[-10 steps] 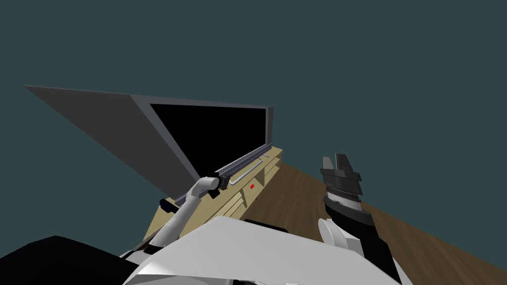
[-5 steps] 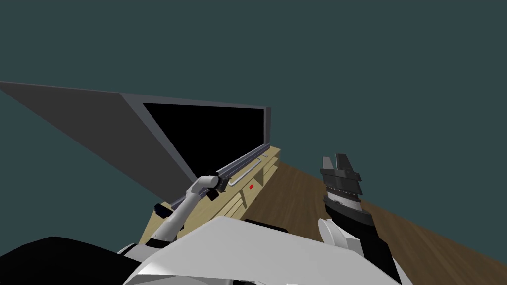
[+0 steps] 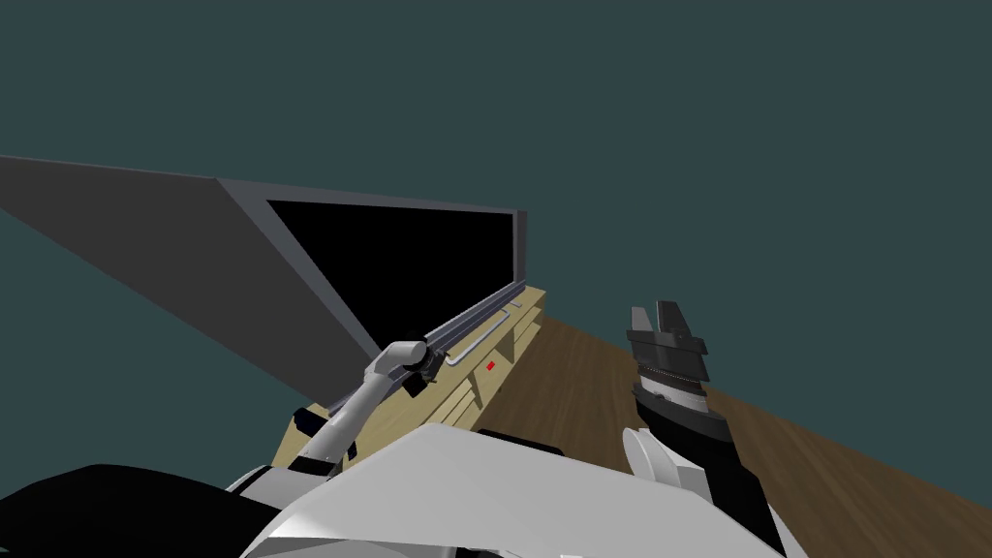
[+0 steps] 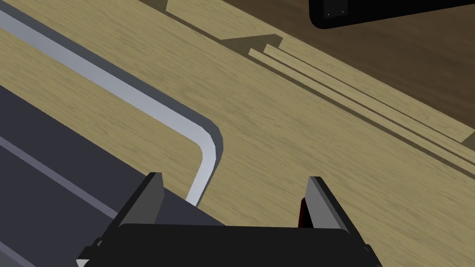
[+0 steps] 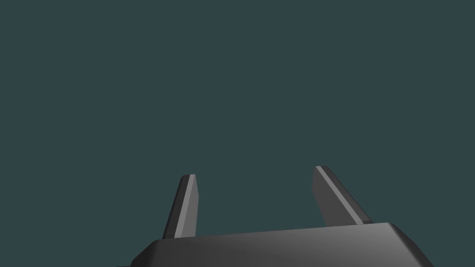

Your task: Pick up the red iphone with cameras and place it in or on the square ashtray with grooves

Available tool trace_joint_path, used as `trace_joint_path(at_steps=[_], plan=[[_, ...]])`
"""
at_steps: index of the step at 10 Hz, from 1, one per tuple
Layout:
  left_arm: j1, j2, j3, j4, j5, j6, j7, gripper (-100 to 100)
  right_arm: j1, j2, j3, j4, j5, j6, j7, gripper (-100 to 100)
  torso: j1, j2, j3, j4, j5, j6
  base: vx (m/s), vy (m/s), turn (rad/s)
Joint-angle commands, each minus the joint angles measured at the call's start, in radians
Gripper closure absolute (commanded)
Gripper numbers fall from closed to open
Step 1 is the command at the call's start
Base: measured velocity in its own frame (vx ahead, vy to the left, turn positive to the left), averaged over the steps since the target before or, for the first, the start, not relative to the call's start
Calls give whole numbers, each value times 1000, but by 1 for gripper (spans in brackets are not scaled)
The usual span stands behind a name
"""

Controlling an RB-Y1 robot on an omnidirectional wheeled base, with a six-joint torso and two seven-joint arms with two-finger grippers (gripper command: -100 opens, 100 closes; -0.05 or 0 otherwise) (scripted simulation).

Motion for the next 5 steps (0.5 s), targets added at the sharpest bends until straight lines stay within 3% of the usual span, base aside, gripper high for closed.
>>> trace_joint_path(at_steps=[1, 5], plan=[[-12, 18, 1, 18, 15, 50, -10, -100, 0, 0, 0, 0, 0, 0, 0, 0, 0, 0, 0, 0, 0, 0, -20, 39, -96], [-34, 47, -2, 54, 36, 144, -26, -100, 0, 0, 0, 0, 0, 0, 0, 0, 1, 0, 0, 0, 0, 0, -17, 44, -67]])
